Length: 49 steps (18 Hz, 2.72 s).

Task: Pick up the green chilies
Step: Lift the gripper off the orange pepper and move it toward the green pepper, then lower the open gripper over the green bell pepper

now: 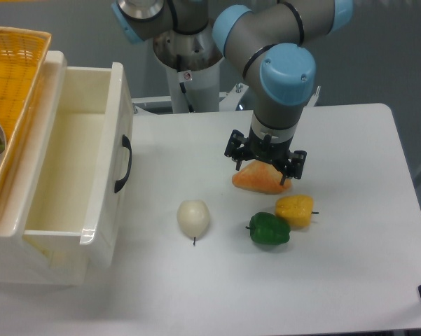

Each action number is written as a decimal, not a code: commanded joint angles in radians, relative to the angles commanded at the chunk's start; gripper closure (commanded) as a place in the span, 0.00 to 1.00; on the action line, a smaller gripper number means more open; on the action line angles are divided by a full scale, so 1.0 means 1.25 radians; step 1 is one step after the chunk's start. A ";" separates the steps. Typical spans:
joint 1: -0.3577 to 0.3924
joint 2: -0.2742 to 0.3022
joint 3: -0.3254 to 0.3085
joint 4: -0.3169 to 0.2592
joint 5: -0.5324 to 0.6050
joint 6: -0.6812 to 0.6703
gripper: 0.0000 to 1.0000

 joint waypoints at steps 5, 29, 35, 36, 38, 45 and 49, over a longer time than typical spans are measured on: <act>0.020 -0.001 -0.009 0.001 -0.001 -0.002 0.00; 0.054 -0.177 0.013 0.117 0.001 -0.691 0.00; 0.055 -0.174 0.010 0.155 0.001 -0.823 0.00; 0.054 -0.172 0.011 0.161 -0.001 -0.853 0.00; 0.052 -0.171 0.012 0.171 -0.004 -0.908 0.00; 0.016 -0.206 0.012 0.191 -0.001 -0.995 0.00; 0.006 -0.210 0.010 0.191 0.001 -0.999 0.00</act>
